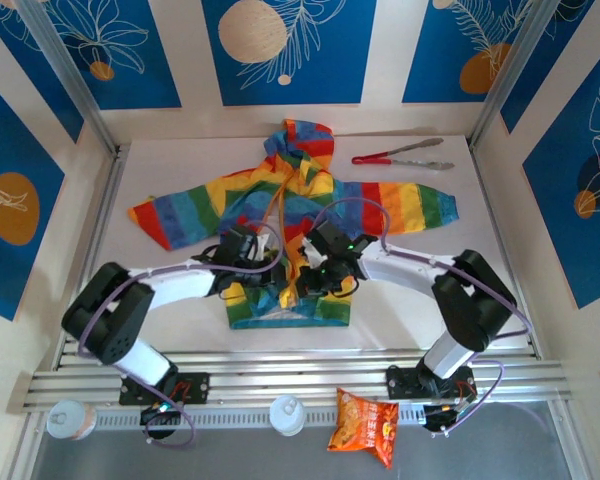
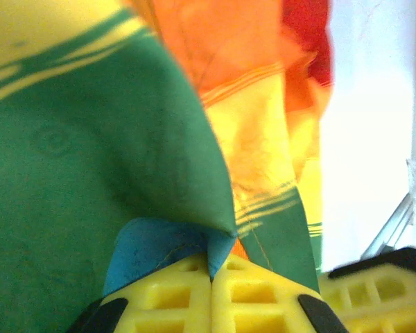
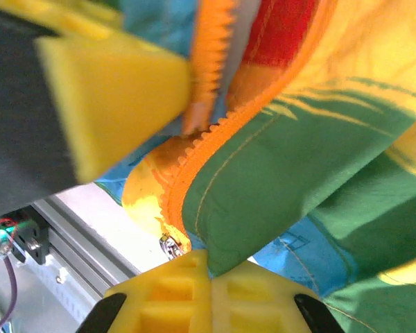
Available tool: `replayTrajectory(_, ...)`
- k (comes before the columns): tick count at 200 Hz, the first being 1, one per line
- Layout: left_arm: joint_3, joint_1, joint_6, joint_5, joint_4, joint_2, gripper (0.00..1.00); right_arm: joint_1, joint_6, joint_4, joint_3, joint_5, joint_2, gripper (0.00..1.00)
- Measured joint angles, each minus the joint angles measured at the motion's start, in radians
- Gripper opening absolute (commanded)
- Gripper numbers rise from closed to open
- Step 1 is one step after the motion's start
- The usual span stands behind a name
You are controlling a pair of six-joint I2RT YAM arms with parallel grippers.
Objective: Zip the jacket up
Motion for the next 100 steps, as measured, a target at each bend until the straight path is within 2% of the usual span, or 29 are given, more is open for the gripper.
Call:
replayTrajectory(27, 0.001, 0.027, 0.025, -0.02, -0.055, -0.12, 0.0, -0.053, -0.031, -0.04, 0.034, 0.035, -0.046, 0.0)
replayTrajectory(48, 0.0, 0.011, 0.022, -0.047, -0.064, -0.172, 0.0, -0.08, -0.049, -0.079, 0.066, 0.069, -0.023, 0.0)
replayTrajectory(73, -0.007, -0.045, 0.011, -0.085, -0.049, -0.171, 0.0, -0.087, -0.059, -0.09, 0.06, 0.074, 0.038, 0.0)
replayTrajectory(100, -0.071, -0.079, -0.038, -0.089, 0.047, -0.123, 0.0, -0.087, -0.058, -0.056, -0.001, 0.035, 0.057, 0.0)
